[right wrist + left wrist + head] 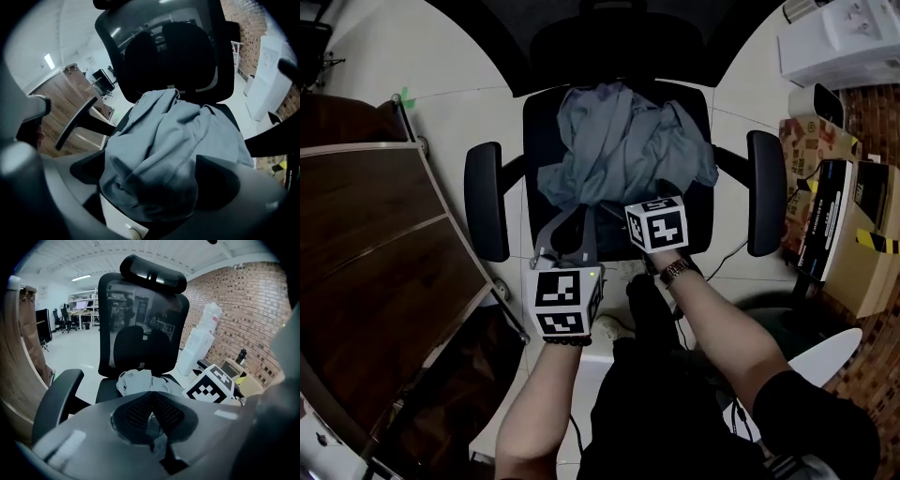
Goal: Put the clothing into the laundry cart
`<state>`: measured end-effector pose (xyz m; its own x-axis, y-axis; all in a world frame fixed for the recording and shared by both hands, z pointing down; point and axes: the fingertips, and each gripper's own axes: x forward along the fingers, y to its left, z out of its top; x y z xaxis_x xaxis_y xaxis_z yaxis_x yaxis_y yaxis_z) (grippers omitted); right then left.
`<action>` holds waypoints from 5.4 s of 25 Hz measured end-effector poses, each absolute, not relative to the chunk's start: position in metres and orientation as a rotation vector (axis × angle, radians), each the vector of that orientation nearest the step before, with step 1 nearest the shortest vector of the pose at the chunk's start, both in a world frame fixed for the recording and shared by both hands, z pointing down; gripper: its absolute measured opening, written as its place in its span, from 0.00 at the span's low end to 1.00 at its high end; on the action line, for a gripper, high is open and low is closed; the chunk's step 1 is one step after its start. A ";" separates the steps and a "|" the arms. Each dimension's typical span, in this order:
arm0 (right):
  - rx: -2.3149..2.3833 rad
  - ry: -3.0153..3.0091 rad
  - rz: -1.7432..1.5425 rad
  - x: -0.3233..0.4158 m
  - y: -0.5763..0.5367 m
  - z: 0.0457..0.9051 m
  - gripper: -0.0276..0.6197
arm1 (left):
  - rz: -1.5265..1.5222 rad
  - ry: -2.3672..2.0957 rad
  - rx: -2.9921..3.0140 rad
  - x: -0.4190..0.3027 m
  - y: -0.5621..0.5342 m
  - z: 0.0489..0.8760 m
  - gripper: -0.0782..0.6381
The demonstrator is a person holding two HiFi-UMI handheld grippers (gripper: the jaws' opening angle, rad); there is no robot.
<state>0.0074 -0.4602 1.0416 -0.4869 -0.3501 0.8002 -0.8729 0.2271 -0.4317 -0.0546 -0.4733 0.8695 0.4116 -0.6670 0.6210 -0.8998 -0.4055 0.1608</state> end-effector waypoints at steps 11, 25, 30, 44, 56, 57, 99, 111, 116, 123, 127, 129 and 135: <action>1.066 -1.871 1.204 -0.011 -0.476 1.126 0.95 | 0.637 -1.307 2.159 -0.058 -0.490 0.926 0.11; 1.110 -1.776 1.028 0.004 -0.484 1.154 0.65 | 0.649 -1.274 2.139 -0.054 -0.486 0.955 0.11; 1.142 -1.777 1.057 0.019 -0.488 1.143 0.28 | 0.646 -1.270 2.147 -0.049 -0.486 0.947 0.11; 1.205 -1.988 1.056 0.021 -0.488 1.022 0.18 | 0.634 -1.333 2.222 -0.050 -0.485 0.863 0.11; 1.271 -2.222 0.915 0.025 -0.493 0.842 0.18 | 0.608 -1.426 2.271 -0.060 -0.470 0.757 0.11; 1.277 -2.247 0.897 0.025 -0.492 0.825 0.18 | 0.602 -1.436 2.274 -0.061 -0.466 0.748 0.11; 0.841 -3.190 -0.050 -0.095 -0.179 0.260 0.18 | 0.166 -2.278 2.126 -0.210 -0.123 0.386 0.11; 0.379 -3.360 -0.107 -0.161 -0.009 0.183 0.18 | 0.158 -2.596 1.829 -0.264 0.067 0.323 0.11; 0.211 -3.383 -0.119 -0.191 0.061 0.168 0.18 | 0.149 -2.693 1.707 -0.286 0.144 0.305 0.11; 0.015 -3.406 -0.141 -0.215 0.157 0.094 0.18 | 0.143 -2.801 1.566 -0.291 0.250 0.237 0.11; -0.082 -3.406 -0.148 -0.234 0.187 0.090 0.18 | 0.136 -2.858 1.491 -0.297 0.286 0.238 0.11; -0.127 -3.403 -0.173 -0.250 0.203 0.092 0.18 | 0.126 -2.888 1.462 -0.306 0.301 0.241 0.11; -0.223 -3.399 -0.233 -0.290 0.223 0.092 0.18 | 0.097 -2.938 1.383 -0.332 0.321 0.258 0.11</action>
<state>-0.2899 0.2229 0.0919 -0.9545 0.1462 -0.2598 0.1094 0.9825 0.1509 -0.3318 0.3215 0.2575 -0.6328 -0.7711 -0.0711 -0.7647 0.6367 -0.0994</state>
